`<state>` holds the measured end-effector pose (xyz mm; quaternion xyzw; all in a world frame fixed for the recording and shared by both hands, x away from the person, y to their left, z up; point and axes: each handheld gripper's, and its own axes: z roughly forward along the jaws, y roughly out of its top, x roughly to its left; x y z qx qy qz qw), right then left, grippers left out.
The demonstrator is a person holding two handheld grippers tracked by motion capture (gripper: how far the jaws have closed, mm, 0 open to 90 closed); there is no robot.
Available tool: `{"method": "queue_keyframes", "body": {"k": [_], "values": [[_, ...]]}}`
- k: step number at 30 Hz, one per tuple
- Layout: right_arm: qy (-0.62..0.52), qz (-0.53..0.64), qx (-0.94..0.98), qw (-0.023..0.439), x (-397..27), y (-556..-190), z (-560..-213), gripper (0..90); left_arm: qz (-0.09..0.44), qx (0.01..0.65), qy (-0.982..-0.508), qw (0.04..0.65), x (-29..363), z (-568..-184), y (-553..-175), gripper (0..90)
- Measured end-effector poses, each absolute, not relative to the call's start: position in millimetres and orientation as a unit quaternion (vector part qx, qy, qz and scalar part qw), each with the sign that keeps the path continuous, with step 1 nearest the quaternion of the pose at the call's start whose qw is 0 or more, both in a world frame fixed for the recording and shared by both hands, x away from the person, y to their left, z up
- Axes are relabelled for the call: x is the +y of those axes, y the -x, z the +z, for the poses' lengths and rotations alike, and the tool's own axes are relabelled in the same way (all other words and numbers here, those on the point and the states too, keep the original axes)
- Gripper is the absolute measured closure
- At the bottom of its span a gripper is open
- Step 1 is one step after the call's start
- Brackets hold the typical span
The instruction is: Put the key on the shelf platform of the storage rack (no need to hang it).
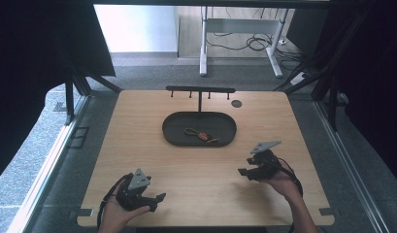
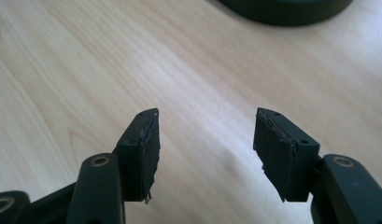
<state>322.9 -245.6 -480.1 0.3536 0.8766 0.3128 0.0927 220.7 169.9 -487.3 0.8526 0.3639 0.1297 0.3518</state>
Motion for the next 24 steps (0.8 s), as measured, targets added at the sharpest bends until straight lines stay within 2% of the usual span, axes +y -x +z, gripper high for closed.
{"method": "queue_keyframes", "body": {"k": [4,10,24], "values": [[-0.362,0.323,0.869,0.098,-255.0,-309.8,-491.0,42.5,0.128,0.366,-0.853,0.350,168.0,-488.6,-220.9,22.5],[-0.369,0.308,0.872,0.096,-260.1,-309.8,-502.3,41.7,0.132,0.364,-0.853,0.349,168.1,-487.1,-220.0,22.5],[-0.379,0.325,0.858,0.123,-269.9,-307.3,-504.8,38.1,0.134,0.363,-0.852,0.353,167.7,-481.4,-219.6,22.1]]}}
